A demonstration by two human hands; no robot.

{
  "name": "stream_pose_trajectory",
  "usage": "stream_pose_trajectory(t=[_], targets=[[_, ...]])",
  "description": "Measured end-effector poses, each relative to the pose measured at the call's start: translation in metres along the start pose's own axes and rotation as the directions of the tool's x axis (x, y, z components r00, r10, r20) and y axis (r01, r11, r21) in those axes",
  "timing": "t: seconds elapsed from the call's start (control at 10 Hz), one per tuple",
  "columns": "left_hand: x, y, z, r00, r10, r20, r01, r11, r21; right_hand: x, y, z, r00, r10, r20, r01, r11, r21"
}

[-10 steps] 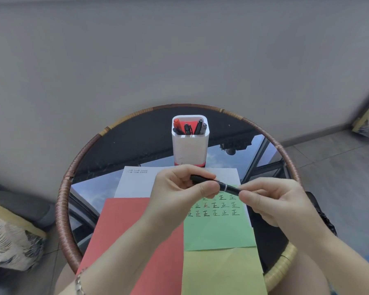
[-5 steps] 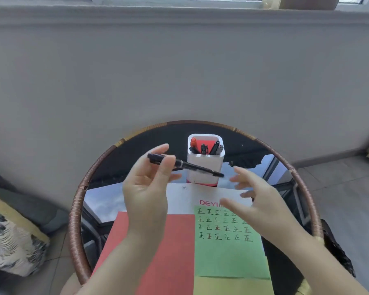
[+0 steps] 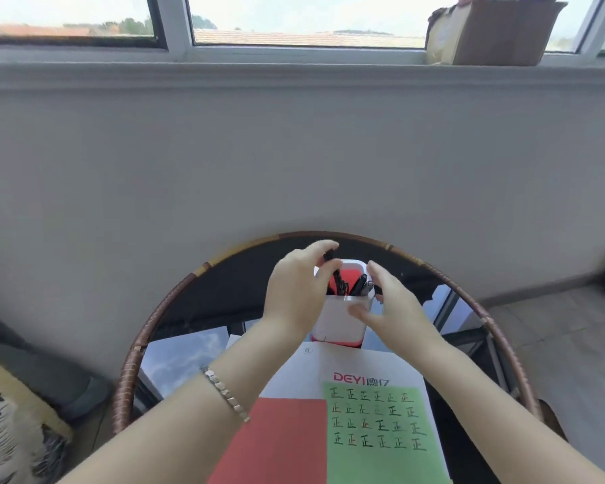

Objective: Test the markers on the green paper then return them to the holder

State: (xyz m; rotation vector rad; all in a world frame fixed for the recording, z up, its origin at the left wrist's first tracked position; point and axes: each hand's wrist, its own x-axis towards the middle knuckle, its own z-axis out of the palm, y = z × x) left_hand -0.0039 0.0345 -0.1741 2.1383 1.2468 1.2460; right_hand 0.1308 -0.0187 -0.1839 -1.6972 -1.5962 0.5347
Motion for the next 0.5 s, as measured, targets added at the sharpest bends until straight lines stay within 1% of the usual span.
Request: stream_pose_trajectory(t=[0.1, 0.2, 0.3, 0.4, 0.5], targets=[[-0.004, -0.005, 0.007, 0.999, 0.004, 0.037, -0.009, 0.991, 0.13, -0.002, 0.001, 0.001, 0.999, -0.03, -0.027, 0.03, 1.0, -0.004], [-0.002, -0.001, 0.008, 0.995, -0.022, 0.101, -0.002, 0.973, 0.231, -0.003, 0.002, 0.003, 0.998, -0.042, -0.05, 0.041, 0.999, -0.004], [0.0, 0.01, 0.003, 0.97, -0.07, 0.231, -0.023, 0.926, 0.376, -0.004, 0.0, 0.004, 0.998, -0.026, -0.056, 0.026, 1.0, 0.003], [-0.009, 0.013, -0.001, 0.951, -0.105, 0.291, 0.001, 0.941, 0.339, -0.004, 0.004, 0.005, 0.999, 0.012, -0.04, -0.012, 1.0, 0.001], [-0.041, 0.011, -0.016, 0.987, -0.028, 0.16, 0.0, 0.985, 0.172, -0.009, 0.011, 0.002, 0.996, 0.085, -0.014, -0.085, 0.996, -0.011]])
